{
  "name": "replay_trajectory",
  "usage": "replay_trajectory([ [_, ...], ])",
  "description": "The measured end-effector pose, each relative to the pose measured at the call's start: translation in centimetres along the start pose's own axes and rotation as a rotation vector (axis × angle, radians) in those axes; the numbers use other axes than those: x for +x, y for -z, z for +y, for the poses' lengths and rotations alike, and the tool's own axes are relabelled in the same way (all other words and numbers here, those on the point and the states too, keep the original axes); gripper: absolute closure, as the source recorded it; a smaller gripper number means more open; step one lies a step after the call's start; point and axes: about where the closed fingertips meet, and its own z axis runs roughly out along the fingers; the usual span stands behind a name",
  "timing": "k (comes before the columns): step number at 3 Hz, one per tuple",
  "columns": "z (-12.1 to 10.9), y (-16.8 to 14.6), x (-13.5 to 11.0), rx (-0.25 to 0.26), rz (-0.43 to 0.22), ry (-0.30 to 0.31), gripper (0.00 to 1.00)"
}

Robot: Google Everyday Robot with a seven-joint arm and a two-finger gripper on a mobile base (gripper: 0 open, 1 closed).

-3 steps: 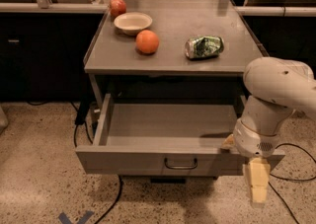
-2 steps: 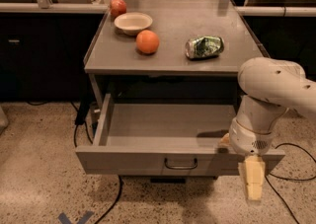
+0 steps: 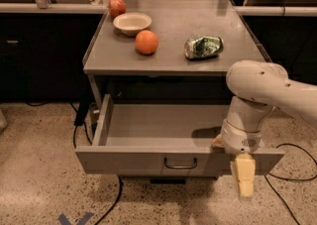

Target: Open top drawer

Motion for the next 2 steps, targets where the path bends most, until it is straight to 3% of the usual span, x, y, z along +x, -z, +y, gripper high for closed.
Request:
replay_trajectory([
  [2,1.9,-0.2,0.7,-0.059,-0.002,-0.039,0.00],
])
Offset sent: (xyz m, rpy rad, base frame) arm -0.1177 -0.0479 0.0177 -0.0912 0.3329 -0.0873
